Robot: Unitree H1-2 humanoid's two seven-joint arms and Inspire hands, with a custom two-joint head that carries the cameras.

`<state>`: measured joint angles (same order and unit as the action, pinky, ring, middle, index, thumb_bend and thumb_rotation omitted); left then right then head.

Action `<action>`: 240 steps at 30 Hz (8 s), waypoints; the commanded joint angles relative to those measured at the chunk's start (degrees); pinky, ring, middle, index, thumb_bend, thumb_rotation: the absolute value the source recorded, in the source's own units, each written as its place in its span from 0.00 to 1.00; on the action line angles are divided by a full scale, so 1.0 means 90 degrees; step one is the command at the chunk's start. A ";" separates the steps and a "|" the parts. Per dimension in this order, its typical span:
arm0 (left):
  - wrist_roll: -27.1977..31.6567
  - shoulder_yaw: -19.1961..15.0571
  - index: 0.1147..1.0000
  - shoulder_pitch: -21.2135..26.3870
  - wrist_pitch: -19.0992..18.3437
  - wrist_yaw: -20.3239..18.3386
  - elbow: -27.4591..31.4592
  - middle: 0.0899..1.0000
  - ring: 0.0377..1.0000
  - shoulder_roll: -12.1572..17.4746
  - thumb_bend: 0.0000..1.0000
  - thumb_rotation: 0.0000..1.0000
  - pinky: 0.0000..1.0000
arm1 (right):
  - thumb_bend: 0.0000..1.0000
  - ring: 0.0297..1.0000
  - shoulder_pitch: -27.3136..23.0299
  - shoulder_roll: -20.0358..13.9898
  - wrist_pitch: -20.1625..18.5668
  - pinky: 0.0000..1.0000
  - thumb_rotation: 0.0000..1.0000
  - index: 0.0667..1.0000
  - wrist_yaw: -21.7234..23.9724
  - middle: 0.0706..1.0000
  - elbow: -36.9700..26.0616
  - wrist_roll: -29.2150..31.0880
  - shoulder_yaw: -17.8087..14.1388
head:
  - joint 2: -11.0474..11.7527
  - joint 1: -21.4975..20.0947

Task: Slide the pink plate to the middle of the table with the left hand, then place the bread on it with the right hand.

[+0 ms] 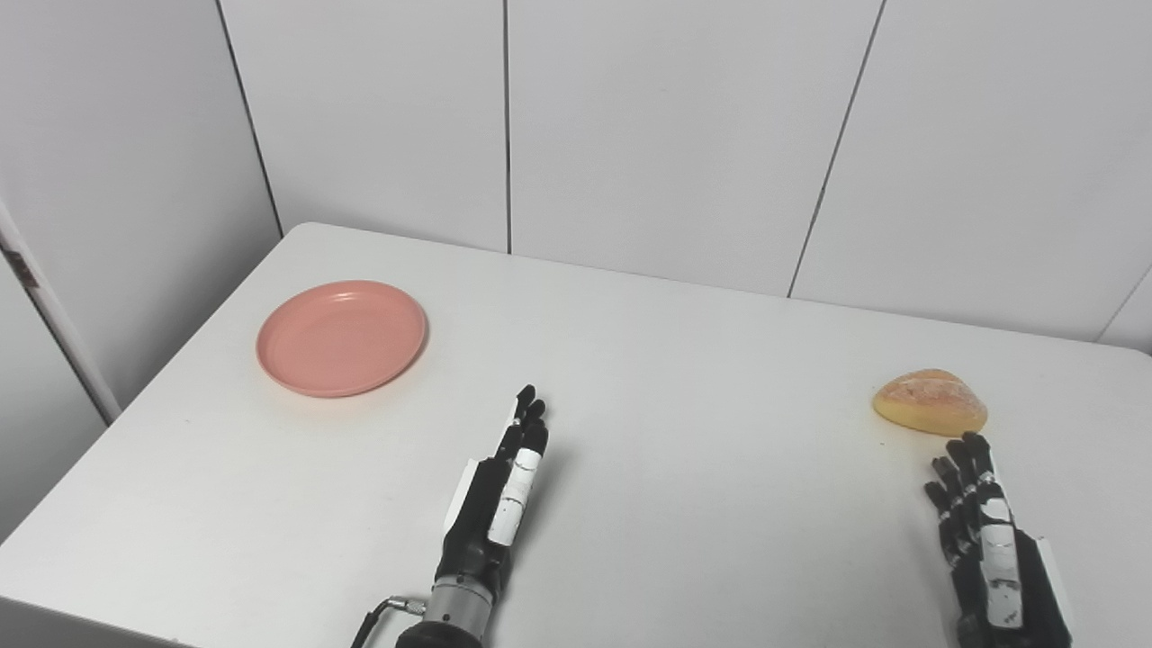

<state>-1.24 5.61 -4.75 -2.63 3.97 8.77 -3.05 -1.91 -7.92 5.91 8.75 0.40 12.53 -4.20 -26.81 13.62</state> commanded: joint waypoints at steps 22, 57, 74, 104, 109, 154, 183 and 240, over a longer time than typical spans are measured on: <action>0.0468 -0.0269 1.00 0.0225 0.0040 -0.0131 0.0852 1.00 1.00 -0.0072 0.77 0.98 1.00 | 0.76 0.99 0.0342 0.0011 0.0179 1.00 0.93 1.00 0.0069 1.00 -0.0138 0.0001 -0.0045 | -0.0027 -0.0075; 0.1726 -0.1924 0.92 0.3488 -0.0851 -0.1656 0.0030 0.90 0.92 0.3070 1.00 1.00 0.95 | 0.71 0.96 0.0470 0.0009 0.0025 0.98 0.94 1.00 0.0056 0.99 -0.0291 0.0031 -0.0035 | 0.0156 0.0005; 0.2238 -0.2556 0.96 0.4385 0.0453 -0.2433 -0.3202 0.90 0.92 0.3773 1.00 0.95 0.90 | 0.70 0.96 0.0475 -0.0084 -0.0022 0.97 0.93 0.99 0.0117 0.98 -0.0325 0.0161 -0.0086 | 0.0013 0.0215; 0.1491 -0.2829 0.95 0.4261 0.1702 -0.1038 -0.5861 0.91 0.92 0.3946 0.99 0.93 0.91 | 0.70 0.97 0.0494 -0.0278 -0.0281 0.97 0.93 1.00 0.0120 0.99 -0.0500 0.0310 -0.0149 | -0.0218 0.0399; 0.1596 -0.2839 0.92 0.4178 0.1851 -0.1145 -0.6102 0.88 0.91 0.3861 0.98 0.89 0.90 | 0.71 0.96 0.0538 -0.0301 -0.0341 0.96 0.92 0.99 0.0123 0.98 -0.0614 0.0330 -0.0161 | -0.0281 0.0375; 0.1537 -0.2258 0.93 0.4257 0.2142 -0.1513 -0.6681 0.88 0.89 0.3034 1.00 0.88 0.88 | 0.70 0.94 0.0525 -0.0240 -0.0388 0.92 0.92 0.99 0.0124 0.96 -0.0678 0.0283 -0.0105 | -0.0426 0.0129; 0.1402 -0.1323 0.94 0.4244 0.1964 -0.1651 -0.6174 0.87 0.88 0.2473 1.00 0.89 0.86 | 0.73 0.90 0.0545 -0.0054 -0.0360 0.87 0.89 0.96 0.0074 0.93 -0.0724 0.0080 -0.0024 | -0.0471 -0.0188; 0.1047 -0.0518 0.97 0.4435 0.1650 -0.1780 -0.6298 0.88 0.89 0.0841 0.90 0.93 0.89 | 0.75 0.88 0.0386 0.0574 -0.0435 0.82 0.86 0.94 -0.0207 0.91 -0.0731 -0.0752 0.0562 | -0.0783 -0.1976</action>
<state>8.74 -1.29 34.56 14.88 -9.14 -48.16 8.92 2.79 -3.99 2.20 7.03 -6.05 5.81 0.20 -33.93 -4.22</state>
